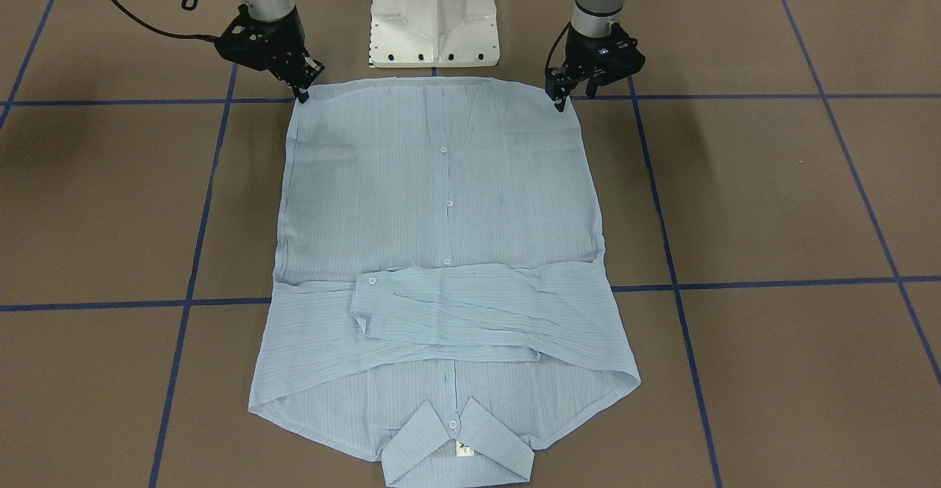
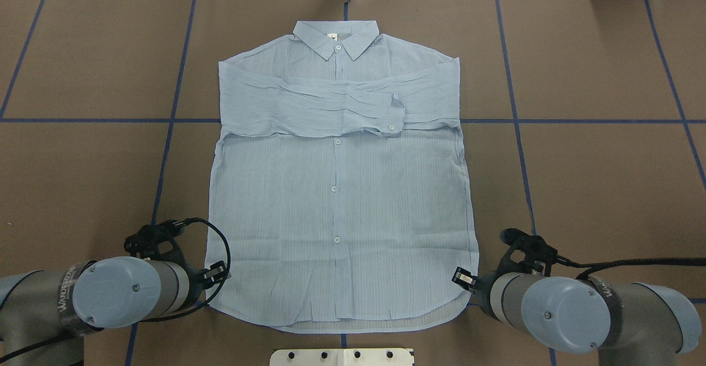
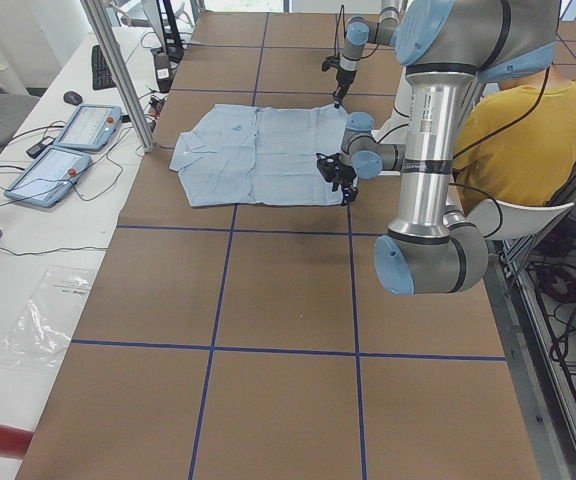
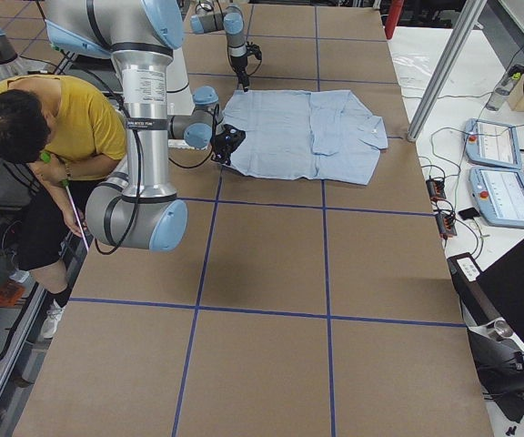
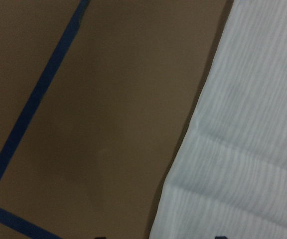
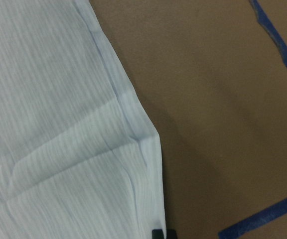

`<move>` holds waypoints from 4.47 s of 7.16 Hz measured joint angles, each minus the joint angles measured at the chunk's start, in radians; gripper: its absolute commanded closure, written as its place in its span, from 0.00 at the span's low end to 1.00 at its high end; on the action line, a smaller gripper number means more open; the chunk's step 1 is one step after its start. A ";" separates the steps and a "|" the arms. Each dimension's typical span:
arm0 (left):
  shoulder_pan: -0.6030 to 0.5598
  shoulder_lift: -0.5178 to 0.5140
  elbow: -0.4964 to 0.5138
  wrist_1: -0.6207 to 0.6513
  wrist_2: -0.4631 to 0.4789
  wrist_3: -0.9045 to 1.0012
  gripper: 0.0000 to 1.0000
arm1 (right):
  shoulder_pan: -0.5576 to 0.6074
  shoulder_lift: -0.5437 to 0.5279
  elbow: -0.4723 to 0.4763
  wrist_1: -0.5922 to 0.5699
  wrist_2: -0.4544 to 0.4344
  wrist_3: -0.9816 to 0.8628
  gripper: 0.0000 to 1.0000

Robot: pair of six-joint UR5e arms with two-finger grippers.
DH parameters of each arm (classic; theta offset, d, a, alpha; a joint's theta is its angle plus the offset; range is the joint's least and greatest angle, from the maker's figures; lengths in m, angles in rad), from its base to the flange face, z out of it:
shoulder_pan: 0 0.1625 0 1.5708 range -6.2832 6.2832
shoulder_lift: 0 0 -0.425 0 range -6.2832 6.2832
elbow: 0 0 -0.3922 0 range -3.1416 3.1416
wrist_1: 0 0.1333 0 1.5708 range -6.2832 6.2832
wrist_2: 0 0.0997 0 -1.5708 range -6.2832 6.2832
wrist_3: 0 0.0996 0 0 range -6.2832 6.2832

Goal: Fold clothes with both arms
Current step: 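Grasp both hem corners nearest the robot with the left and right grippers, then lift the hem with both grippers and fold it toward the collar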

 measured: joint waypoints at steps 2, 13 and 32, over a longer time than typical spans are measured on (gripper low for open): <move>0.009 -0.010 0.006 -0.001 0.000 -0.003 0.44 | 0.001 0.000 0.002 0.000 0.000 0.000 1.00; 0.042 -0.010 0.000 -0.001 -0.044 -0.004 1.00 | 0.005 -0.004 0.017 -0.001 -0.001 0.000 1.00; -0.633 -0.394 0.358 -0.112 -0.299 0.353 1.00 | 0.587 0.437 -0.335 -0.126 0.222 -0.382 1.00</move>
